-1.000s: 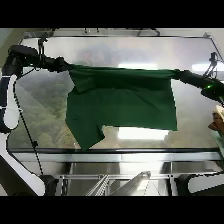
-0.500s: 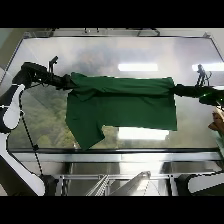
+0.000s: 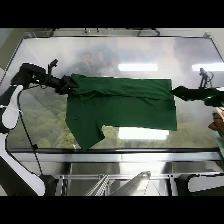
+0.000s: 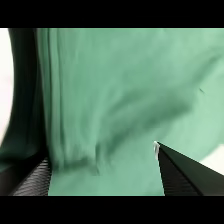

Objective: Fold the shirts.

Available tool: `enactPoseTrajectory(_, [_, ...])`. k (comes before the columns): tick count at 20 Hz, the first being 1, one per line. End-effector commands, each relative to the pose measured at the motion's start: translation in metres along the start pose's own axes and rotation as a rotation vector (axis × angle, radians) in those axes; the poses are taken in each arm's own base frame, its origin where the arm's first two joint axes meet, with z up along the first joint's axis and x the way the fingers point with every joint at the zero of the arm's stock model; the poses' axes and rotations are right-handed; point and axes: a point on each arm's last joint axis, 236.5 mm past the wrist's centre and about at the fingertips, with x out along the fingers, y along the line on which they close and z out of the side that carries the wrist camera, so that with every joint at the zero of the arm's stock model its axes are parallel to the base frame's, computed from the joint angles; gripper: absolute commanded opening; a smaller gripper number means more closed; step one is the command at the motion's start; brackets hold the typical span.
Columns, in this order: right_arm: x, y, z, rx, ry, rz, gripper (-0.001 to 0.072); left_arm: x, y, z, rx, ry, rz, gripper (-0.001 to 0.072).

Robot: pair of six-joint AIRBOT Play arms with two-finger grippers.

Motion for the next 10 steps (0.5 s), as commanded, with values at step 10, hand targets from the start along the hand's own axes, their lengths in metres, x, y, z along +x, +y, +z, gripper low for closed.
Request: enactPoseTrajectory(10, [-0.071, -0.016, -0.168, 0.359, 0.39, 0.002, 0.05, -0.073, 0.039, -0.172, -0.361, 0.157, 0.019, 0.0705])
